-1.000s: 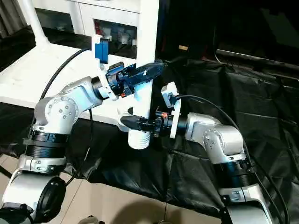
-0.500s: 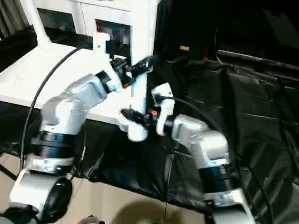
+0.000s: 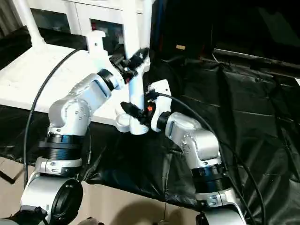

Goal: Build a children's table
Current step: Pick table leg

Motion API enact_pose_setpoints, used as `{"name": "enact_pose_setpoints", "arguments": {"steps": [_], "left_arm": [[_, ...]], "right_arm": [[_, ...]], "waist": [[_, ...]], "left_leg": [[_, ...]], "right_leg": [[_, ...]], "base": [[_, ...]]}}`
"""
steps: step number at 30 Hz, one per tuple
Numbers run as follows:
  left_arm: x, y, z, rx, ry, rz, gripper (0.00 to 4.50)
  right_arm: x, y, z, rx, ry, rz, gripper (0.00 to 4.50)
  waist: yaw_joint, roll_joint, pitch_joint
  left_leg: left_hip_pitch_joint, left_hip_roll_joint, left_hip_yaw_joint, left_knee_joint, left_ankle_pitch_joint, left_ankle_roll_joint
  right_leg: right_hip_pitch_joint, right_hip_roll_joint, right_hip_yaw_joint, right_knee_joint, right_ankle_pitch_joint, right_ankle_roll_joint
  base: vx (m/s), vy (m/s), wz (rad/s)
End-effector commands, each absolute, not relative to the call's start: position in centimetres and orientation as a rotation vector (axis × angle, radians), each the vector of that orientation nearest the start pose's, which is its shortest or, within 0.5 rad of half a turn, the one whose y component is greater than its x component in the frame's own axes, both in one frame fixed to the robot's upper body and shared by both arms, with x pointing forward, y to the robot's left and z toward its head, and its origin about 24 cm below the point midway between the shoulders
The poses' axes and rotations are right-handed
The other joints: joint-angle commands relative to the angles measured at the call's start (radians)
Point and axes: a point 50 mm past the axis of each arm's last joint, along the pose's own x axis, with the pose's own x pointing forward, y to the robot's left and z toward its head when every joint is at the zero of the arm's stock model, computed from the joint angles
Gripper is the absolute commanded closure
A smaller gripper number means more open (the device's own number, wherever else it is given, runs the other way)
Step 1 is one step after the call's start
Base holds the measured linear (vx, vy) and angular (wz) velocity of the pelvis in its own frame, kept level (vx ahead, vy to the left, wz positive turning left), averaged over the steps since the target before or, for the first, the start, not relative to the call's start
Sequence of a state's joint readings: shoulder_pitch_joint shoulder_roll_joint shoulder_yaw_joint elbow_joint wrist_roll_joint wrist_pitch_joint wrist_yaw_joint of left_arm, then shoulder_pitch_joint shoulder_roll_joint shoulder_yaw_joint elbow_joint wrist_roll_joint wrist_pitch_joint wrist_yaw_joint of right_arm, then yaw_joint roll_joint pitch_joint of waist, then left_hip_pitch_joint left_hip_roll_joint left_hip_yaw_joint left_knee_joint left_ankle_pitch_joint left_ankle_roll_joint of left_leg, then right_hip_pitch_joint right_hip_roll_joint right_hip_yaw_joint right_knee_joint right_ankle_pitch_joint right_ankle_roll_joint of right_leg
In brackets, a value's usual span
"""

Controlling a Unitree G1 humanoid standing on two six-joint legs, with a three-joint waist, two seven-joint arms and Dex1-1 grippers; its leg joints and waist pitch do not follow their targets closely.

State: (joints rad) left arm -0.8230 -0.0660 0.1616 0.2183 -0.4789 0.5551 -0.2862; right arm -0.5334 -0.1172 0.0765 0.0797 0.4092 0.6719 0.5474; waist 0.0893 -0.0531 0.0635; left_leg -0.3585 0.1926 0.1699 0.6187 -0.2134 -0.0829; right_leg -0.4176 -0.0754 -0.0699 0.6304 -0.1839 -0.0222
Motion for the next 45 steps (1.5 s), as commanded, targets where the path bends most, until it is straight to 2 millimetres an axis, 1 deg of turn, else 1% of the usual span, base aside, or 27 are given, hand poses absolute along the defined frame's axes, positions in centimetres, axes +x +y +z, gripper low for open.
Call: {"name": "enact_pose_setpoints", "arguments": {"steps": [1,2,3,4,5,6,8,9,11,12,13,14,15,17,18,19,20,22,23,24,28,29,32,40,41,44,45], "left_arm": [[35.4,5.5,20.7,-0.498,-0.081,-0.773,2.63],[35.4,5.5,20.7,-0.498,-0.081,-0.773,2.69],[35.2,5.6,20.8,-0.479,-0.087,-0.851,2.71],[35.2,5.6,20.8,-0.479,-0.087,-0.851,2.71],[35.0,5.7,20.8,-0.459,-0.082,-0.891,2.71],[34.9,5.7,20.7,-0.421,-0.069,-0.946,2.71],[34.7,5.6,20.6,-0.399,-0.055,-0.996,2.71],[34.5,5.5,20.5,-0.391,-0.041,-1.041,2.71],[34.3,5.4,20.5,-0.378,-0.044,-1.083,2.71],[34.2,5.4,20.5,-0.369,-0.05,-1.104,2.71],[33.9,5.2,20.6,-0.373,-0.048,-1.154,2.71],[33.6,5.1,20.7,-0.378,-0.048,-1.196,2.71],[33.6,5.0,20.8,-0.379,-0.049,-1.203,2.71],[33.3,4.9,20.9,-0.382,-0.056,-1.234,2.71],[33.2,4.8,21.0,-0.382,-0.059,-1.247,2.71],[33.1,4.7,21.1,-0.384,-0.061,-1.255,2.71],[32.9,4.5,21.2,-0.401,-0.064,-1.274,2.71],[32.8,4.4,21.3,-0.409,-0.064,-1.286,2.71],[32.8,4.3,21.3,-0.404,-0.067,-1.294,2.71],[32.8,4.3,21.3,-0.4,-0.069,-1.301,2.71],[32.9,4.5,21.3,-0.392,-0.067,-1.31,2.71],[32.9,4.7,21.4,-0.389,-0.068,-1.315,2.71],[32.9,4.7,21.4,-0.389,-0.069,-1.317,2.71],[32.9,4.9,21.5,-0.389,-0.083,-1.324,2.71],[32.9,4.9,21.5,-0.391,-0.084,-1.324,2.71],[33.0,4.9,21.5,-0.392,-0.087,-1.319,2.71],[33.1,5.0,21.5,-0.393,-0.087,-1.319,2.71]], "right_arm": [[31.6,-7.3,13.7,0.241,0.162,0.983,2.03],[31.6,-7.3,13.7,0.241,0.162,0.983,1.82],[31.5,-8.0,13.6,0.239,0.193,1.041,1.72],[31.5,-8.0,13.6,0.239,0.193,1.041,1.72],[31.3,-8.4,13.6,0.245,0.214,1.094,1.61],[31.0,-9.1,13.8,0.245,0.232,1.165,1.48],[30.9,-9.8,13.9,0.245,0.251,1.204,1.36],[30.9,-10.3,13.9,0.241,0.264,1.218,1.28],[30.9,-10.6,13.9,0.254,0.274,1.238,1.2],[30.9,-10.7,14.0,0.267,0.281,1.252,1.08],[31.0,-10.9,14.1,0.285,0.291,1.268,0.88],[31.0,-11.1,13.9,0.298,0.312,1.279,0.85],[31.0,-11.2,13.9,0.3,0.318,1.281,0.83],[31.1,-11.3,13.6,0.288,0.338,1.288,0.74],[31.1,-11.3,13.3,0.279,0.352,1.286,0.47],[31.1,-11.3,13.1,0.272,0.36,1.285,0.47],[31.1,-11.3,12.9,0.28,0.372,1.299,0.41],[31.0,-11.3,12.9,0.286,0.376,1.31,0.39],[31.0,-11.3,12.9,0.291,0.379,1.314,0.39],[31.0,-11.3,12.8,0.294,0.383,1.318,0.39],[31.1,-11.3,12.8,0.303,0.391,1.323,0.39],[31.1,-11.4,12.7,0.303,0.394,1.327,0.39],[31.1,-11.5,12.7,0.303,0.396,1.329,0.39],[31.0,-11.7,12.5,0.294,0.41,1.332,0.39],[31.0,-11.7,12.5,0.293,0.411,1.332,0.75],[31.0,-11.7,12.3,0.294,0.417,1.333,0.78],[31.0,-11.6,12.2,0.295,0.419,1.333,1.04]], "waist": [[0.003,-0.002,-0.071],[0.004,-0.001,-0.072],[0.004,-0.002,-0.07],[0.005,-0.001,-0.07],[0.002,-0.011,-0.07],[0.006,-0.004,-0.071],[0.011,-0.003,-0.072],[0.011,-0.005,-0.072],[0.012,-0.003,-0.072],[0.012,-0.002,-0.073],[0.013,0.002,-0.072],[0.012,-0.001,-0.073],[0.01,0.002,-0.073],[0.011,0.001,-0.073],[0.012,0.0,-0.074],[0.012,0.0,-0.074],[0.013,0.004,-0.074],[0.014,0.003,-0.074],[0.015,0.005,-0.074],[0.014,0.003,-0.074],[0.016,0.005,-0.075],[0.016,0.008,-0.074],[0.016,0.009,-0.075],[0.017,0.006,-0.076],[0.017,0.006,-0.075],[0.017,0.007,-0.075],[0.017,0.008,-0.076]], "left_leg": [[-0.004,0.028,-0.007,-0.077,-0.051,0.02],[-0.003,0.027,-0.006,-0.076,-0.054,0.024],[-0.002,0.028,-0.006,-0.077,-0.056,0.024],[-0.001,0.027,-0.006,-0.077,-0.057,0.026],[-0.002,0.029,-0.005,-0.076,-0.05,0.033],[0.001,0.029,-0.006,-0.075,-0.046,0.04],[0.006,0.03,-0.003,-0.073,-0.039,0.047],[-0.001,0.031,-0.004,-0.073,-0.025,0.05],[0.0,0.03,-0.004,-0.073,-0.028,0.05],[-0.002,0.03,-0.005,-0.073,-0.029,0.048],[-0.001,0.03,-0.004,-0.073,-0.041,0.043],[-0.001,0.029,-0.004,-0.073,-0.042,0.04],[-0.002,0.031,-0.005,-0.073,-0.043,0.037],[-0.001,0.031,-0.004,-0.072,-0.046,0.034],[-0.001,0.031,-0.005,-0.072,-0.04,0.032],[-0.001,0.031,-0.005,-0.072,-0.04,0.031],[-0.002,0.031,-0.005,-0.072,-0.044,0.028],[-0.001,0.032,-0.005,-0.072,-0.05,0.026],[-0.002,0.031,-0.006,-0.072,-0.049,0.027],[-0.001,0.032,-0.006,-0.072,-0.048,0.029],[0.0,0.031,-0.006,-0.072,-0.044,0.03],[0.0,0.032,-0.006,-0.073,-0.051,0.026],[0.001,0.032,-0.007,-0.073,-0.052,0.023],[0.0,0.032,-0.006,-0.072,-0.046,0.027],[0.0,0.032,-0.006,-0.072,-0.047,0.027],[-0.001,0.032,-0.007,-0.072,-0.046,0.027],[0.0,0.032,-0.007,-0.072,-0.047,0.026]], "right_leg": [[0.074,-0.064,0.052,-0.071,-0.102,-0.175],[0.073,-0.065,0.052,-0.071,-0.113,-0.173],[0.072,-0.064,0.052,-0.072,-0.117,-0.173],[0.072,-0.064,0.051,-0.072,-0.118,-0.174],[0.072,-0.063,0.052,-0.071,-0.106,-0.177],[0.072,-0.063,0.051,-0.068,-0.101,-0.181],[0.068,-0.063,0.053,-0.068,-0.086,-0.188],[0.073,-0.064,0.053,-0.063,-0.061,-0.202],[0.073,-0.067,0.052,-0.064,-0.065,-0.212],[0.075,-0.067,0.052,-0.063,-0.066,-0.215],[0.074,-0.067,0.052,-0.066,-0.083,-0.215],[0.075,-0.068,0.052,-0.066,-0.086,-0.219],[0.075,-0.067,0.052,-0.065,-0.08,-0.225],[0.075,-0.067,0.051,-0.065,-0.077,-0.231],[0.076,-0.067,0.051,-0.064,-0.069,-0.234],[0.076,-0.067,0.051,-0.064,-0.069,-0.235],[0.077,-0.068,0.051,-0.064,-0.07,-0.238],[0.077,-0.068,0.051,-0.065,-0.075,-0.239],[0.078,-0.068,0.05,-0.064,-0.074,-0.239],[0.077,-0.067,0.05,-0.065,-0.074,-0.237],[0.078,-0.067,0.05,-0.064,-0.067,-0.239],[0.077,-0.066,0.049,-0.066,-0.074,-0.238],[0.077,-0.066,0.049,-0.064,-0.069,-0.238],[0.079,-0.066,0.049,-0.063,-0.058,-0.244],[0.078,-0.066,0.05,-0.064,-0.063,-0.243],[0.078,-0.067,0.049,-0.063,-0.064,-0.242],[0.078,-0.067,0.049,-0.063,-0.065,-0.242]], "base": [[0.0,0.0,0.0],[0.0,0.0,0.0],[0.0,0.0,0.0],[0.0,0.0,0.0],[0.0,0.0,0.0],[0.0,0.0,0.0],[0.0,0.0,0.0],[0.0,0.0,0.0],[0.0,0.0,0.0],[0.0,0.0,0.0],[0.0,0.0,0.0],[0.0,0.0,0.0],[0.0,0.0,0.0],[0.0,0.0,0.0],[0.0,0.0,0.0],[0.0,0.0,0.0],[0.0,0.0,0.0],[0.0,0.0,0.0],[0.0,0.0,0.0],[0.0,0.0,0.0],[0.0,0.0,0.0],[0.0,0.0,0.0],[0.0,0.0,0.0],[0.0,0.0,0.0],[0.0,0.0,0.0],[0.0,0.0,0.0],[0.0,0.0,0.0]]}}
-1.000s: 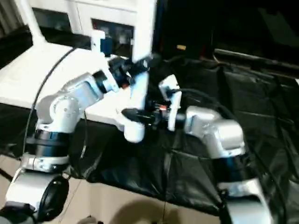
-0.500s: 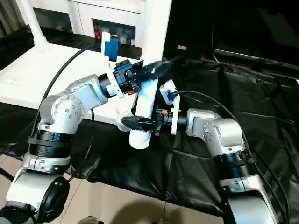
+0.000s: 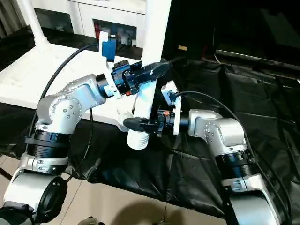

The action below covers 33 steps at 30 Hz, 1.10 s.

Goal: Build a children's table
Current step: Pick table leg

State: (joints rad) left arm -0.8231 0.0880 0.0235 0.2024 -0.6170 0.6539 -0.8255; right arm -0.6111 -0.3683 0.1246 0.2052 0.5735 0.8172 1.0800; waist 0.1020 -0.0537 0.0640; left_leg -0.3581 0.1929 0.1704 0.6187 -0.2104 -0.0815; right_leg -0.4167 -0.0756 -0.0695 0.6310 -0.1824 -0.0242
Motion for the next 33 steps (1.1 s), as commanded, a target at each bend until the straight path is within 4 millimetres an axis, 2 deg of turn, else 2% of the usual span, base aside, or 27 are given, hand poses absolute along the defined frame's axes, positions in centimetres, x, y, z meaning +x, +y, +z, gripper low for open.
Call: {"name": "enact_pose_setpoints", "arguments": {"steps": [1,4,6,12,15,17,18,20,22,26,27,28,29,31,32,33], "left_arm": [[33.1,4.9,21.5,-0.394,-0.086,-1.319,2.71],[33.0,5.0,21.6,-0.394,-0.087,-1.327,2.71],[33.0,5.0,21.6,-0.394,-0.087,-1.33,2.71],[32.9,5.0,21.5,-0.399,-0.088,-1.324,2.71],[32.8,5.0,21.2,-0.365,-0.092,-1.307,2.71],[32.6,5.0,21.0,-0.383,-0.071,-1.316,2.15],[32.8,5.2,21.1,-0.425,-0.069,-1.292,2.01],[32.9,5.2,21.2,-0.426,-0.08,-1.286,2.01],[33.1,5.5,21.3,-0.439,-0.118,-1.248,1.8],[33.3,5.9,21.6,-0.428,-0.147,-1.218,1.71],[33.6,6.2,21.7,-0.431,-0.157,-1.174,1.71],[33.7,6.5,21.8,-0.435,-0.166,-1.157,1.71],[33.8,6.6,21.8,-0.437,-0.172,-1.149,1.71],[34.0,7.6,22.0,-0.404,-0.182,-1.099,1.71],[34.1,8.0,22.0,-0.382,-0.185,-1.076,1.71],[34.1,8.4,21.9,-0.35,-0.184,-1.052,1.71]], "right_arm": [[31.0,-11.6,12.0,0.295,0.423,1.33,1.16],[31.0,-11.6,12.0,0.301,0.42,1.323,1.25],[31.1,-11.6,12.0,0.306,0.419,1.323,1.55],[30.7,-11.5,11.6,0.307,0.422,1.332,2.06],[30.7,-11.4,11.5,0.311,0.415,1.331,2.23],[30.6,-11.3,11.5,0.314,0.406,1.33,2.39],[30.5,-11.3,11.4,0.322,0.397,1.325,2.4],[30.5,-11.2,11.4,0.33,0.389,1.326,2.45],[30.4,-11.0,11.6,0.353,0.355,1.316,2.55],[30.4,-10.9,11.8,0.377,0.306,1.298,2.59],[30.4,-10.9,11.8,0.384,0.29,1.286,2.59],[30.5,-11.0,11.9,0.388,0.276,1.272,2.59],[30.5,-11.0,11.9,0.391,0.268,1.263,2.59],[30.7,-11.5,12.1,0.391,0.228,1.208,2.6],[30.7,-11.8,12.2,0.391,0.215,1.186,2.61],[30.7,-12.0,12.3,0.39,0.204,1.167,2.61]], "waist": [[0.004,0.009,-0.076],[0.005,0.009,-0.076],[0.005,0.009,-0.077],[0.006,0.012,-0.077],[0.008,0.01,-0.077],[0.009,0.009,-0.077],[0.009,0.009,-0.077],[0.009,0.009,-0.076],[0.012,0.013,-0.075],[0.014,0.015,-0.077],[0.014,0.02,-0.075],[0.015,0.03,-0.076],[0.013,0.021,-0.076],[0.016,0.044,-0.076],[0.013,0.036,-0.076],[0.013,0.034,-0.076]], "left_leg": [[-0.001,0.032,-0.007,-0.072,-0.05,0.024],[-0.001,0.032,-0.007,-0.072,-0.052,0.022],[0.0,0.032,-0.007,-0.072,-0.053,0.023],[0.0,0.032,-0.008,-0.072,-0.057,0.021],[0.0,0.033,-0.008,-0.073,-0.055,0.022],[0.0,0.033,-0.007,-0.072,-0.052,0.023],[0.0,0.033,-0.007,-0.072,-0.053,0.021],[-0.001,0.032,-0.008,-0.073,-0.06,0.022],[-0.001,0.032,-0.009,-0.074,-0.067,0.018],[0.0,0.033,-0.01,-0.075,-0.071,0.013],[0.001,0.033,-0.01,-0.076,-0.076,0.01],[0.001,0.032,-0.011,-0.075,-0.08,0.006],[0.0,0.031,-0.009,-0.075,-0.081,0.006],[-0.001,0.029,-0.011,-0.074,-0.086,0.003],[0.0,0.028,-0.011,-0.075,-0.093,0.002],[-0.002,0.027,-0.011,-0.076,-0.088,0.007]], "right_leg": [[0.077,-0.066,0.049,-0.063,-0.062,-0.243],[0.077,-0.067,0.049,-0.064,-0.062,-0.243],[0.078,-0.066,0.049,-0.063,-0.06,-0.243],[0.077,-0.066,0.048,-0.064,-0.057,-0.246],[0.078,-0.068,0.049,-0.063,-0.056,-0.244],[0.077,-0.067,0.049,-0.062,-0.054,-0.245],[0.076,-0.067,0.049,-0.061,-0.052,-0.246],[0.077,-0.067,0.048,-0.064,-0.067,-0.244],[0.077,-0.068,0.049,-0.066,-0.08,-0.237],[0.076,-0.067,0.048,-0.065,-0.07,-0.236],[0.074,-0.067,0.048,-0.067,-0.069,-0.235],[0.075,-0.067,0.048,-0.065,-0.067,-0.237],[0.076,-0.066,0.048,-0.067,-0.063,-0.234],[0.076,-0.066,0.048,-0.067,-0.073,-0.23],[0.076,-0.064,0.047,-0.069,-0.083,-0.22],[0.079,-0.063,0.047,-0.07,-0.091,-0.212]], "base": [[0.0,0.0,0.0],[0.0,0.0,0.0],[0.0,0.0,0.0],[0.0,0.0,0.0],[0.0,0.0,0.0],[0.0,0.0,0.0],[0.0,0.0,0.0],[0.0,0.0,0.0],[0.0,0.0,0.0],[0.0,0.0,0.0],[0.0,0.0,0.0],[0.0,0.0,0.0],[0.0,0.0,0.0],[0.0,0.0,0.0],[0.0,0.0,0.0],[0.0,0.0,0.0]]}}
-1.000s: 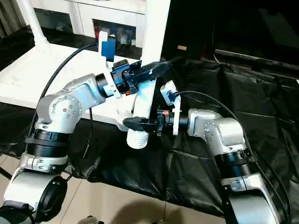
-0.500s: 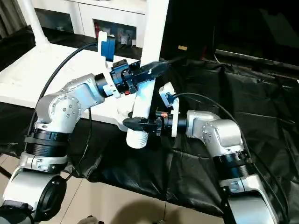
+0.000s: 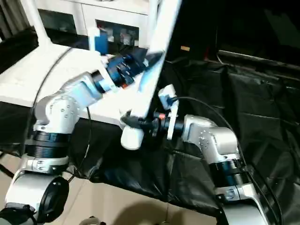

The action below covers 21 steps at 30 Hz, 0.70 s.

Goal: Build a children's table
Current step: Pick table leg

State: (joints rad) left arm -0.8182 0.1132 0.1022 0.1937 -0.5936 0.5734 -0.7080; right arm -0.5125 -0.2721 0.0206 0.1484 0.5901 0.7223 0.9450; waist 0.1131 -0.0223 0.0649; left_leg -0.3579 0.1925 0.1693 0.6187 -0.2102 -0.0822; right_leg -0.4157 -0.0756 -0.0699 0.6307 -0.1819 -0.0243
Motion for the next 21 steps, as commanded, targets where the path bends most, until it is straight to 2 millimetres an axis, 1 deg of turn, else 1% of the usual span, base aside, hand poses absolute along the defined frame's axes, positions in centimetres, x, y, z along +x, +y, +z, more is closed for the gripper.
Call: {"name": "enact_pose_setpoints", "arguments": {"steps": [1,2,3,4,5,6,7,8,9,10,11,12,13,14,15,16,17,18,19,20,21], "left_arm": [[34.2,8.6,21.8,-0.31,-0.179,-1.03,1.71],[34.3,9.5,21.4,-0.207,-0.172,-0.974,1.71],[34.3,10.7,21.1,-0.077,-0.17,-0.88,1.71],[34.3,11.1,21.0,-0.045,-0.171,-0.849,1.71],[34.3,11.2,20.9,-0.035,-0.172,-0.839,1.71],[34.1,12.7,19.8,0.04,-0.155,-0.726,1.71],[34.0,13.0,19.4,0.038,-0.144,-0.7,1.71],[34.0,13.1,19.2,0.038,-0.138,-0.688,1.71],[33.7,13.8,17.7,0.024,-0.101,-0.615,1.71],[33.3,14.0,16.6,0.044,-0.091,-0.578,1.71],[33.1,14.1,16.1,0.058,-0.088,-0.564,1.71],[32.9,14.2,15.7,0.076,-0.081,-0.557,1.71],[32.2,14.5,14.0,0.158,-0.04,-0.542,1.71],[31.8,14.8,12.5,0.212,-0.007,-0.515,1.71],[31.5,15.3,11.3,0.255,0.026,-0.461,1.71],[31.4,15.9,10.4,0.275,0.042,-0.397,1.71],[31.4,15.9,10.4,0.275,0.042,-0.397,1.71],[31.2,17.0,9.2,0.3,0.049,-0.291,1.71],[31.2,17.1,9.1,0.298,0.044,-0.278,1.71],[31.0,17.8,8.8,0.284,0.02,-0.205,1.71],[30.8,18.1,8.7,0.278,0.014,-0.173,1.71]], "right_arm": [[30.7,-12.2,12.3,0.382,0.195,1.144,2.61],[30.8,-12.8,12.4,0.355,0.179,1.082,2.61],[31.0,-13.9,12.3,0.302,0.163,0.974,2.61],[31.0,-14.2,12.3,0.285,0.159,0.938,2.61],[31.0,-14.3,12.3,0.279,0.157,0.927,2.61],[30.7,-15.3,11.7,0.194,0.168,0.824,2.61],[30.6,-15.5,11.4,0.169,0.174,0.797,2.61],[30.6,-15.6,11.3,0.157,0.177,0.784,2.61],[30.2,-15.8,10.7,0.092,0.189,0.717,2.61],[30.1,-15.9,10.3,0.044,0.191,0.659,2.61],[30.0,-16.0,10.1,0.02,0.19,0.63,2.61],[30.0,-16.0,9.9,0.012,0.187,0.607,2.61],[30.0,-16.3,9.2,0.001,0.174,0.514,2.61],[30.1,-16.8,8.7,-0.023,0.15,0.407,2.61],[30.0,-17.1,8.0,-0.029,0.158,0.343,2.61],[29.9,-17.3,7.3,-0.013,0.177,0.305,2.61],[29.9,-17.3,7.3,-0.013,0.177,0.305,2.61],[29.5,-17.8,6.5,0.009,0.169,0.238,2.61],[29.4,-17.9,6.4,0.019,0.165,0.227,2.61],[29.0,-18.4,6.0,0.06,0.139,0.165,2.61],[28.7,-18.6,5.7,0.066,0.132,0.144,2.61]], "waist": [[0.002,0.004,-0.076],[0.003,0.016,-0.077],[-0.001,0.012,-0.077],[-0.001,0.012,-0.076],[-0.004,0.016,-0.075],[-0.006,0.02,-0.077],[-0.006,0.019,-0.076],[-0.008,0.02,-0.074],[-0.01,0.019,-0.076],[-0.01,0.014,-0.075],[-0.01,0.014,-0.073],[-0.013,0.016,-0.074],[-0.013,0.012,-0.075],[-0.016,0.01,-0.069],[-0.018,-0.015,-0.065],[-0.019,-0.003,-0.067],[-0.023,-0.001,-0.065],[-0.023,-0.008,-0.067],[-0.023,-0.006,-0.067],[-0.023,-0.01,-0.065],[-0.018,-0.014,-0.069]], "left_leg": [[-0.003,0.028,-0.01,-0.075,-0.084,0.009],[-0.002,0.03,-0.011,-0.075,-0.073,0.007],[-0.004,0.03,-0.011,-0.075,-0.062,0.006],[-0.004,0.033,-0.014,-0.078,-0.06,0.002],[-0.003,0.031,-0.012,-0.078,-0.063,-0.006],[-0.001,0.03,-0.011,-0.077,-0.066,-0.015],[-0.002,0.031,-0.011,-0.077,-0.064,-0.019],[-0.002,0.028,-0.009,-0.079,-0.075,-0.023],[-0.001,0.026,-0.008,-0.078,-0.085,-0.024],[-0.003,0.029,-0.008,-0.078,-0.082,-0.024],[-0.006,0.03,-0.01,-0.08,-0.084,-0.025],[-0.002,0.026,-0.007,-0.081,-0.118,-0.02],[-0.001,0.027,-0.008,-0.081,-0.114,-0.016],[-0.002,0.028,-0.008,-0.086,-0.136,-0.016],[-0.008,0.027,-0.007,-0.09,-0.15,-0.017],[-0.001,0.028,-0.007,-0.091,-0.158,-0.019],[-0.001,0.028,-0.008,-0.092,-0.167,-0.02],[-0.003,0.026,-0.009,-0.093,-0.169,-0.017],[-0.001,0.026,-0.008,-0.091,-0.166,-0.016],[-0.002,0.025,-0.005,-0.092,-0.171,-0.005],[-0.009,0.02,-0.002,-0.087,-0.157,0.024]], "right_leg": [[0.078,-0.064,0.048,-0.069,-0.097,-0.209],[0.075,-0.065,0.047,-0.069,-0.103,-0.205],[0.076,-0.062,0.047,-0.068,-0.09,-0.195],[0.076,-0.063,0.047,-0.068,-0.094,-0.185],[0.073,-0.061,0.047,-0.07,-0.116,-0.167],[0.072,-0.06,0.048,-0.072,-0.126,-0.159],[0.073,-0.06,0.048,-0.07,-0.12,-0.155],[0.071,-0.058,0.048,-0.073,-0.133,-0.152],[0.071,-0.057,0.048,-0.075,-0.144,-0.155],[0.071,-0.058,0.048,-0.074,-0.137,-0.156],[0.07,-0.059,0.048,-0.075,-0.141,-0.154],[0.067,-0.058,0.047,-0.082,-0.209,-0.137],[0.064,-0.059,0.049,-0.085,-0.21,-0.131],[0.058,-0.057,0.049,-0.086,-0.246,-0.12],[0.059,-0.057,0.048,-0.09,-0.314,-0.089],[0.053,-0.06,0.05,-0.097,-0.346,-0.071],[0.051,-0.059,0.051,-0.098,-0.353,-0.068],[0.054,-0.057,0.049,-0.099,-0.357,-0.056],[0.052,-0.057,0.051,-0.1,-0.341,-0.053],[0.05,-0.059,0.054,-0.101,-0.322,-0.056],[0.061,-0.079,0.064,-0.099,-0.308,-0.071]], "base": [[0.0,0.0,0.0],[0.0,0.0,0.0],[0.0,0.0,0.0],[0.0,0.0,0.0],[0.0,0.0,0.0],[0.0,0.0,0.0],[0.0,0.0,0.0],[0.0,0.0,0.0],[0.0,0.0,0.0],[0.0,0.0,0.0],[0.0,0.0,0.0],[0.0,0.0,0.0],[0.0,0.0,0.0],[0.0,0.0,0.0],[0.0,0.0,0.0],[0.0,0.0,0.0],[0.0,0.0,0.0],[0.0,0.0,0.0],[0.0,0.0,0.0],[0.0,0.0,0.0],[0.0,0.0,0.0]]}}
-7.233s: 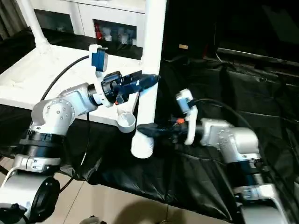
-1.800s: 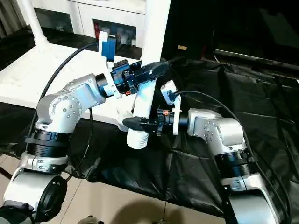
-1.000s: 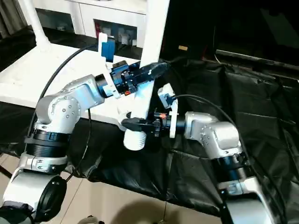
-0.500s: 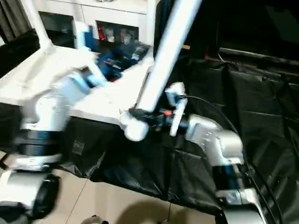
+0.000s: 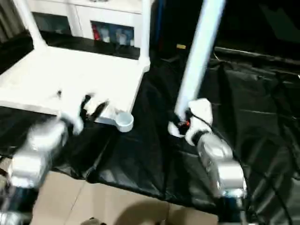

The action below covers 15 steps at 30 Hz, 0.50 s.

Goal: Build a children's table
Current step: Pick table leg

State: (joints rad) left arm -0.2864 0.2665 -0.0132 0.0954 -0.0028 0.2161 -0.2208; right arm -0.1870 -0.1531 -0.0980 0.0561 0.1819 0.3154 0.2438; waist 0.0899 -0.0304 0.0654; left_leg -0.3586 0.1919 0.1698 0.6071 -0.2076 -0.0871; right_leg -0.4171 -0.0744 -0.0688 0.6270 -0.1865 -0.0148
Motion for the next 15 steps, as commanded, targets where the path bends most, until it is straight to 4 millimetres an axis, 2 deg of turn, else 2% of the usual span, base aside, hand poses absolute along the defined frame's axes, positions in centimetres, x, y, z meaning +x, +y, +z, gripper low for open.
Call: {"name": "enact_pose_setpoints", "arguments": {"steps": [1,2,3,4,5,6,7,8,9,10,11,12,13,14,15], "left_arm": [[30.8,18.3,8.7,0.272,0.01,-0.154,1.71],[30.7,18.4,8.7,0.272,0.008,-0.142,1.71],[30.7,18.5,8.7,0.263,0.007,-0.123,1.71],[30.7,18.6,8.7,0.262,0.006,-0.112,1.71],[30.8,18.6,8.8,0.265,0.003,-0.112,1.71],[30.9,18.6,8.9,0.267,-0.002,-0.113,1.71],[31.0,18.6,8.9,0.269,-0.006,-0.114,1.71],[31.2,18.5,9.0,0.271,-0.014,-0.112,1.71],[31.3,18.6,9.1,0.266,-0.019,-0.107,1.71],[31.3,18.6,9.1,0.265,-0.019,-0.106,1.71],[31.4,18.6,9.1,0.264,-0.024,-0.102,1.71],[31.5,18.6,9.2,0.265,-0.028,-0.098,1.71],[31.6,18.6,9.2,0.267,-0.034,-0.095,1.71],[31.6,18.6,9.2,0.267,-0.034,-0.095,1.71],[31.7,18.5,9.2,0.269,-0.036,-0.093,1.71]], "right_arm": [[28.5,-18.7,5.4,0.08,0.137,0.134,2.61],[28.3,-18.7,5.1,0.085,0.141,0.125,2.61],[28.0,-18.8,4.8,0.108,0.147,0.107,2.61],[27.8,-18.8,4.4,0.128,0.153,0.091,2.61],[27.7,-18.7,4.2,0.135,0.159,0.082,2.61],[27.6,-18.6,4.0,0.142,0.166,0.079,2.61],[27.5,-18.6,3.9,0.142,0.168,0.078,2.61],[27.5,-18.4,3.6,0.14,0.173,0.075,2.61],[27.6,-18.4,3.6,0.138,0.171,0.069,2.61],[27.6,-18.4,3.6,0.138,0.171,0.068,2.61],[27.6,-18.4,3.6,0.138,0.169,0.065,2.61],[27.6,-18.4,3.5,0.133,0.165,0.056,2.61],[27.6,-18.4,3.5,0.135,0.163,0.048,2.61],[27.6,-18.4,3.5,0.135,0.163,0.048,2.61],[27.7,-18.5,3.4,0.135,0.164,0.039,2.61]], "waist": [[0.009,-0.006,-0.071],[0.013,-0.006,-0.073],[0.033,-0.011,-0.072],[0.043,-0.011,-0.074],[0.06,-0.01,-0.075],[0.067,0.005,-0.067],[0.07,0.001,-0.061],[0.068,0.013,-0.057],[0.049,0.021,-0.055],[0.022,0.018,-0.056],[-0.012,0.028,-0.06],[-0.019,0.034,-0.056],[-0.035,0.037,-0.049],[-0.04,0.04,-0.05],[-0.05,0.024,-0.051]], "left_leg": [[-0.011,0.02,-0.003,-0.073,-0.139,0.046],[-0.014,0.017,0.0,-0.068,-0.12,0.07],[-0.026,0.01,-0.008,-0.029,-0.09,0.15],[-0.033,0.009,-0.017,-0.003,-0.083,0.168],[-0.057,0.018,-0.048,0.053,-0.08,0.174],[-0.043,0.025,-0.064,0.078,-0.098,0.115],[-0.046,0.02,-0.072,0.076,-0.124,0.096],[-0.026,0.01,-0.061,0.032,-0.13,0.076],[0.034,0.011,-0.019,-0.029,-0.179,0.095],[0.059,0.005,0.007,-0.058,-0.218,0.112],[0.109,0.012,0.037,-0.085,-0.316,0.154],[0.111,0.019,0.057,-0.104,-0.351,0.163],[0.087,0.035,0.097,-0.135,-0.427,0.164],[0.082,0.044,0.109,-0.14,-0.468,0.157],[0.092,0.035,0.143,-0.129,-0.534,0.106]], "right_leg": [[0.067,-0.087,0.066,-0.093,-0.29,-0.093],[0.07,-0.097,0.072,-0.095,-0.276,-0.106],[0.089,-0.162,0.115,-0.119,-0.277,-0.147],[0.097,-0.198,0.138,-0.132,-0.287,-0.159],[0.111,-0.266,0.183,-0.155,-0.33,-0.19],[0.09,-0.259,0.221,-0.171,-0.382,-0.232],[0.09,-0.241,0.223,-0.166,-0.4,-0.25],[0.079,-0.168,0.204,-0.153,-0.413,-0.255],[0.019,-0.072,0.158,-0.127,-0.382,-0.209],[-0.004,-0.022,0.126,-0.102,-0.358,-0.185],[-0.047,0.015,0.062,-0.061,-0.321,-0.147],[-0.056,0.02,0.033,-0.036,-0.297,-0.135],[-0.052,0.021,-0.013,0.004,-0.242,-0.111],[-0.04,0.009,-0.03,0.017,-0.215,-0.109],[-0.034,-0.039,-0.032,-0.031,-0.231,-0.122]], "base": [[0.0,0.0,0.0],[0.0,0.0,0.0],[0.0,0.0,0.0],[0.0,0.0,0.0],[0.003,0.077,0.0],[-0.012,0.134,-0.07],[-0.012,0.134,-0.07],[-0.024,0.189,-0.22],[-0.05,0.228,-0.22],[-0.05,0.228,-0.22],[-0.073,0.24,-0.18],[-0.067,0.254,-0.18],[-0.067,0.254,-0.18],[-0.056,0.233,-0.22],[-0.041,0.196,-0.22]]}}
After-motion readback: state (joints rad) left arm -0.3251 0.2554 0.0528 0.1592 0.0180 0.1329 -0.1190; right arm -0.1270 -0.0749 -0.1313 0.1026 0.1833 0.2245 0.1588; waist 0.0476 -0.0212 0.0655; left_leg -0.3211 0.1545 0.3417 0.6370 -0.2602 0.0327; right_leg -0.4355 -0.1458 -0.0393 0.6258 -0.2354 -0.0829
